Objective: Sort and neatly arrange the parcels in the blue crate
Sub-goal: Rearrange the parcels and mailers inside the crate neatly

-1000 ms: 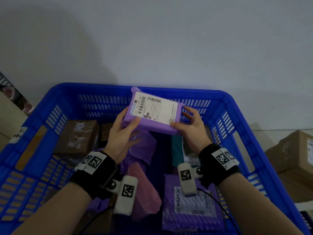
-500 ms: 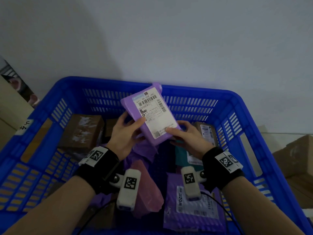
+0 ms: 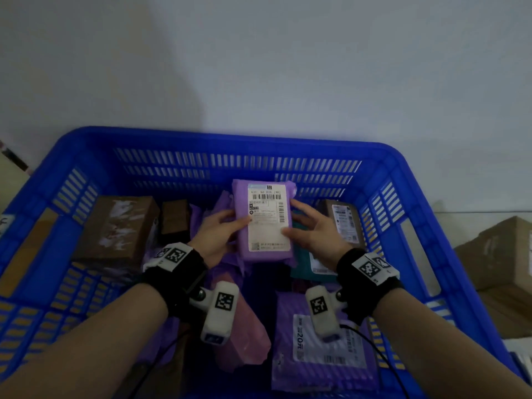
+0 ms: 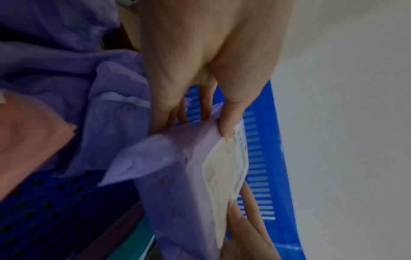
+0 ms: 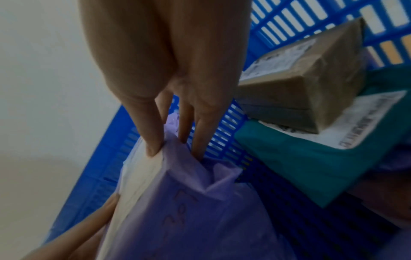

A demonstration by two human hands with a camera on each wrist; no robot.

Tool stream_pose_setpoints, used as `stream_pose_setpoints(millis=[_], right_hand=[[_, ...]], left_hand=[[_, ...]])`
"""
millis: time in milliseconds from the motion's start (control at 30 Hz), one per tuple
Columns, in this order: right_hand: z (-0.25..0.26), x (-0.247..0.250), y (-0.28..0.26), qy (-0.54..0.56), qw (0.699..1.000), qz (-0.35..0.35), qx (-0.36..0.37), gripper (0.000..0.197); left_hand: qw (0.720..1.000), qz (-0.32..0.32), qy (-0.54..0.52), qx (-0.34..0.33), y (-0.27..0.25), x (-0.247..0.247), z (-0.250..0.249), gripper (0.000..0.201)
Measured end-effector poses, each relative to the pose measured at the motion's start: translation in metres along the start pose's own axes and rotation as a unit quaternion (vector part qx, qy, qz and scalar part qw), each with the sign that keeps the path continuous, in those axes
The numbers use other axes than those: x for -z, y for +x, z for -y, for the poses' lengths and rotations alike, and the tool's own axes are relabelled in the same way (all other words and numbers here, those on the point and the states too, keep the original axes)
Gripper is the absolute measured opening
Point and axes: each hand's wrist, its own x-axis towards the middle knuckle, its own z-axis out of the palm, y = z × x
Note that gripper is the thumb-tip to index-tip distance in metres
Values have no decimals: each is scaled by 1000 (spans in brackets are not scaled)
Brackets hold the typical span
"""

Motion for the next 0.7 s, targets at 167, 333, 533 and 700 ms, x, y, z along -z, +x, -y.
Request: stream_pose_setpoints(millis=[167,333,533,700], right_hand=[[-32,0,20,-12,997,-55,-51,70],[-50,-5,37,-64,993,-76,-59,66],[-65,-5,46,-164,984,-59,-44,72],[-70,-9,58,-239,969,-48,-50,67]], left_hand=[[991,-30,121,44,21,-5,19,24],[970,-82,226,42,33,-11,31,33],[960,-87,251,86,44,-18,44,25],[955,-103,254,111,47,-20,50,16]])
